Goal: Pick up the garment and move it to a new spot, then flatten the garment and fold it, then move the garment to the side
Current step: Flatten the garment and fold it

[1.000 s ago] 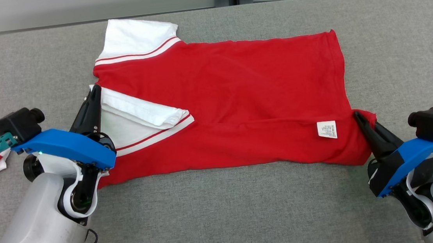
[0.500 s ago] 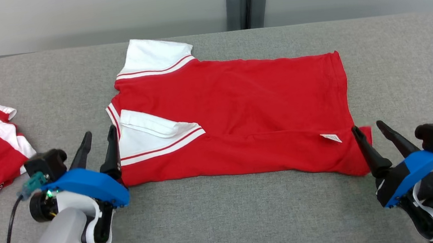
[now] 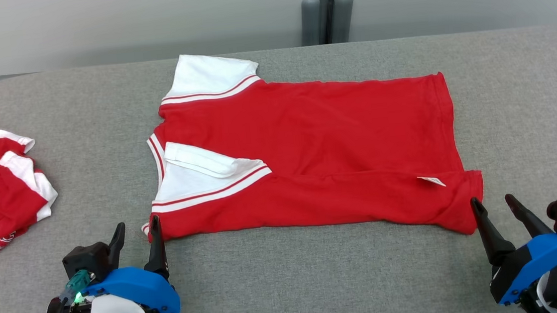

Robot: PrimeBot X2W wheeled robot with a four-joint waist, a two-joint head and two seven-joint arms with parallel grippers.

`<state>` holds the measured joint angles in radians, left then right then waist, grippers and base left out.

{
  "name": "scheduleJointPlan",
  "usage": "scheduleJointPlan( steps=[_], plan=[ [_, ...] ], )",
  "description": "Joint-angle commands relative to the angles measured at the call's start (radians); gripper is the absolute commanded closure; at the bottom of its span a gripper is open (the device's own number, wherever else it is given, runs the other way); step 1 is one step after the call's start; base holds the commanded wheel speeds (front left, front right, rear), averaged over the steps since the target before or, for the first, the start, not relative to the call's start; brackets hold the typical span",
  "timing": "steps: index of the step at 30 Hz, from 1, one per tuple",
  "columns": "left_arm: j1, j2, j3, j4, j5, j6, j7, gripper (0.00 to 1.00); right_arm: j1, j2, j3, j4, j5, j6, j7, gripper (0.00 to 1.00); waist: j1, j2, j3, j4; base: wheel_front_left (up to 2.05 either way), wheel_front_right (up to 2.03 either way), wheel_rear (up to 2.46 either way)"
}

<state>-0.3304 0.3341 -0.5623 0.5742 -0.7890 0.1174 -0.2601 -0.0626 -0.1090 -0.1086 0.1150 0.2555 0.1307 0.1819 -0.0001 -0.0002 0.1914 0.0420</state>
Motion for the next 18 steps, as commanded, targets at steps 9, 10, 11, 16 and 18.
scheduleJointPlan(
  steps=[9,10,11,16,18],
  plan=[
    [-0.050,-0.012,-0.041,0.061,0.034,0.052,0.069,0.00,-0.081,0.052,-0.029,0.115,-0.095,0.000,0.011,0.00,0.0001,0.0002,0.032,-0.018,0.00,0.00,0.00],
    [-0.055,-0.015,-0.045,0.069,0.034,0.055,0.075,0.00,-0.092,0.053,-0.027,0.135,-0.099,0.000,0.015,0.00,0.0001,0.0002,0.035,-0.017,0.00,0.00,0.00],
    [-0.060,-0.018,-0.048,0.077,0.036,0.056,0.080,0.00,-0.103,0.055,-0.021,0.153,-0.101,0.000,0.016,0.00,0.0001,0.0002,0.039,-0.015,0.00,0.00,0.00],
    [-0.077,-0.034,-0.049,0.114,0.026,0.052,0.087,0.00,-0.151,0.058,-0.027,0.229,-0.084,0.000,0.004,0.00,0.0001,0.0002,0.060,-0.008,0.00,0.00,0.00],
    [-0.087,-0.039,-0.048,0.129,0.025,0.048,0.087,0.00,-0.165,0.058,-0.020,0.261,-0.055,0.000,0.009,0.00,0.0001,0.0002,0.067,-0.005,0.00,0.00,0.00]
  ],
)
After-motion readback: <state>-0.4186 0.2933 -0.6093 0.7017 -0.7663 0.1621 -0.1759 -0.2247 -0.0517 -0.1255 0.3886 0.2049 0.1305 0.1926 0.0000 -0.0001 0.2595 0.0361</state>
